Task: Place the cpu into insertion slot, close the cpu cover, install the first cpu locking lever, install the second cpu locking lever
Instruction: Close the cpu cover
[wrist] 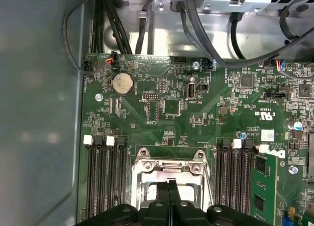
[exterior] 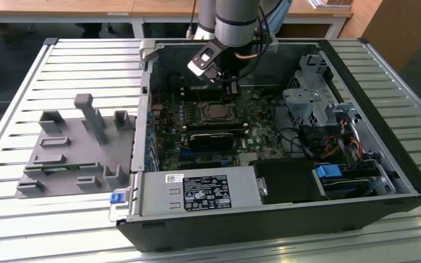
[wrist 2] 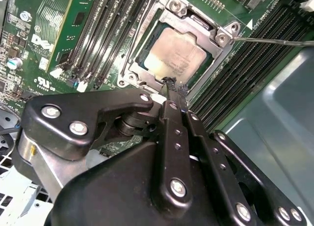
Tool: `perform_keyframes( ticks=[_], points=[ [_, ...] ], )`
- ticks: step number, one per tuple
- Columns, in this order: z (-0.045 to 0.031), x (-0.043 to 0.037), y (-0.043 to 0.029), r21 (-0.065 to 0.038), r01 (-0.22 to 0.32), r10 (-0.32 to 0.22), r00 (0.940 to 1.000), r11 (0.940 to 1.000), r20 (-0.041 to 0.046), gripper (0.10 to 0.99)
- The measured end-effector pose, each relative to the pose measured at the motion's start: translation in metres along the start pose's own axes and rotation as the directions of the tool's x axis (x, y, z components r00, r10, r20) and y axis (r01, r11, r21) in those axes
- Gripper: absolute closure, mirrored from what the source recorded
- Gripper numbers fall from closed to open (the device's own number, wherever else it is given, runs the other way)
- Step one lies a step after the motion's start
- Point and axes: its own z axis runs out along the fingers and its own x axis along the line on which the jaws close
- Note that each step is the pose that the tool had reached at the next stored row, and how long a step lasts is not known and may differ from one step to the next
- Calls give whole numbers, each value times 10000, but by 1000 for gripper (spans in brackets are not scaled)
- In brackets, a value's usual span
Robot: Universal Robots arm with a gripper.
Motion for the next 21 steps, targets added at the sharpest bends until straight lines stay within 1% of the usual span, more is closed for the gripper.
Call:
perform_keyframes(
  ticks=[14,16,21],
  points=[
    [60,-1,-17,0,-1,1,10000,10000,1,980],
    [65,-1,-36,0,-1,1,10000,10000,1,980],
    [84,0,-108,0,-1,1,10000,10000,0,980]
  ],
)
